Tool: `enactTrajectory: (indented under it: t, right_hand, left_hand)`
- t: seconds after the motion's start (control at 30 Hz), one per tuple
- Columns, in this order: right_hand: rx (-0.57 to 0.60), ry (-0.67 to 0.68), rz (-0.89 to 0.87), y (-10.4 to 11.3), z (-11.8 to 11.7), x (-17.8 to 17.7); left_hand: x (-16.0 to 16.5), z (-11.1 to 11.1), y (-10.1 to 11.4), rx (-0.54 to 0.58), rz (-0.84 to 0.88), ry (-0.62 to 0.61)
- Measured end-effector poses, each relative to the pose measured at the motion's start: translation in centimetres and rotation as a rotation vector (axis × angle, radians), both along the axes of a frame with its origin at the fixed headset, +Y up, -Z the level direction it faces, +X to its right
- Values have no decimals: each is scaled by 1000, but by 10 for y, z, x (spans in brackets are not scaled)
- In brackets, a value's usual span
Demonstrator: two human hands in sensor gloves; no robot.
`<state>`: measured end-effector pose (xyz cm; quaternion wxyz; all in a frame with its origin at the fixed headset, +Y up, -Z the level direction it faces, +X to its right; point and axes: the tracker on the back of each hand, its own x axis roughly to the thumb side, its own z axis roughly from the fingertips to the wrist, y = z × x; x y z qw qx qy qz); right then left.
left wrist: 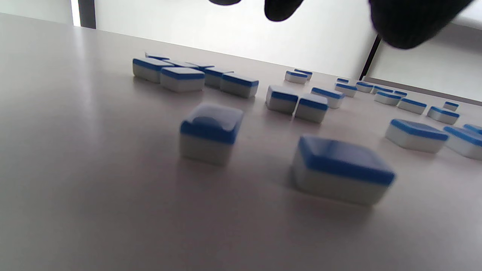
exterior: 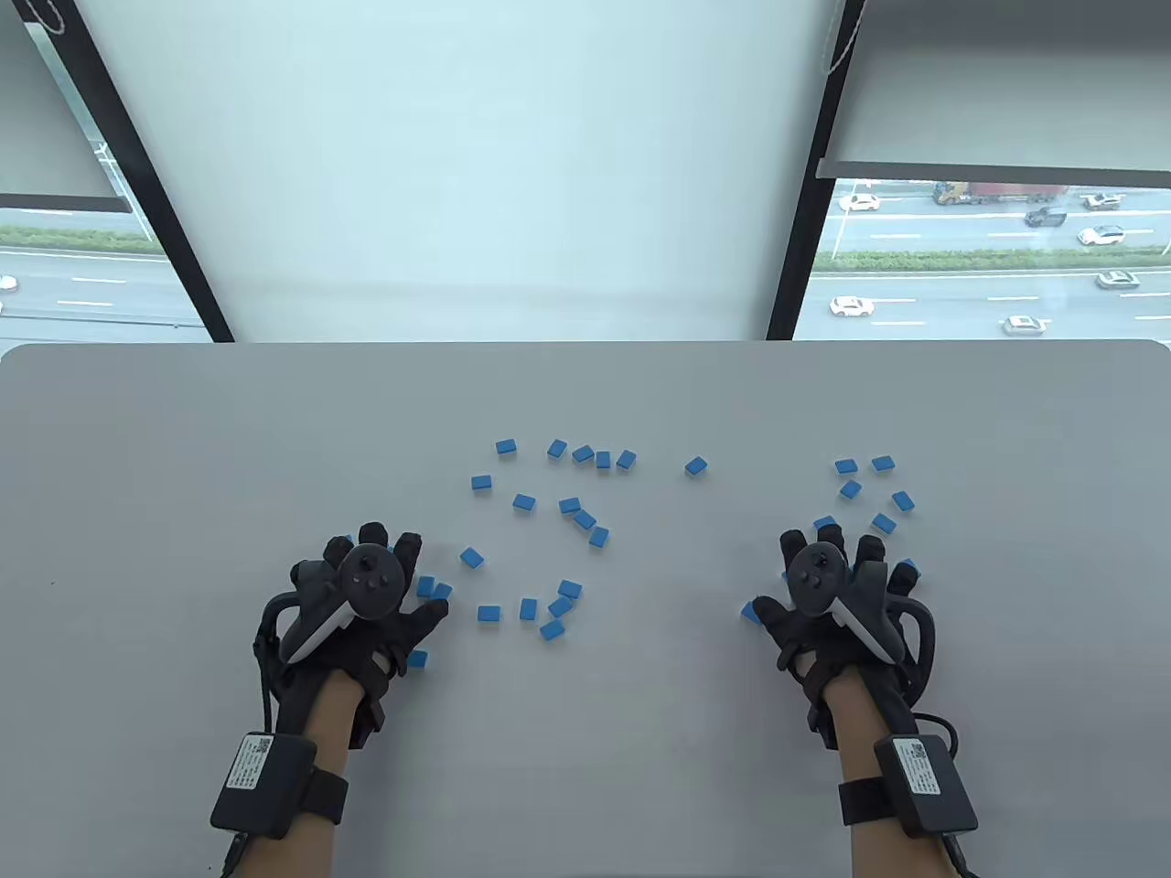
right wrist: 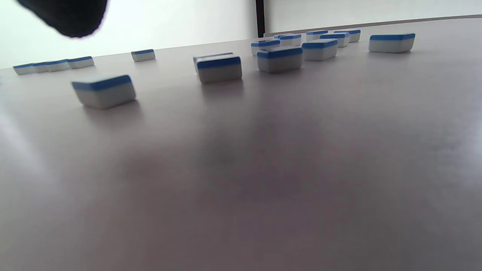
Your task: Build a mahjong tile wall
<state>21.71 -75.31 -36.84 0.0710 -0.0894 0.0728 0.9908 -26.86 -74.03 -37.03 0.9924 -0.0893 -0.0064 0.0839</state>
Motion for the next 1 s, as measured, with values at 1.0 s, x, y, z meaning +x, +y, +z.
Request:
enactTrajectory:
  t: [1.0]
  right_hand:
    - [57, 242, 59, 13, 2, -43]
  left_hand:
    - [0, 3, 0, -6, 11, -8]
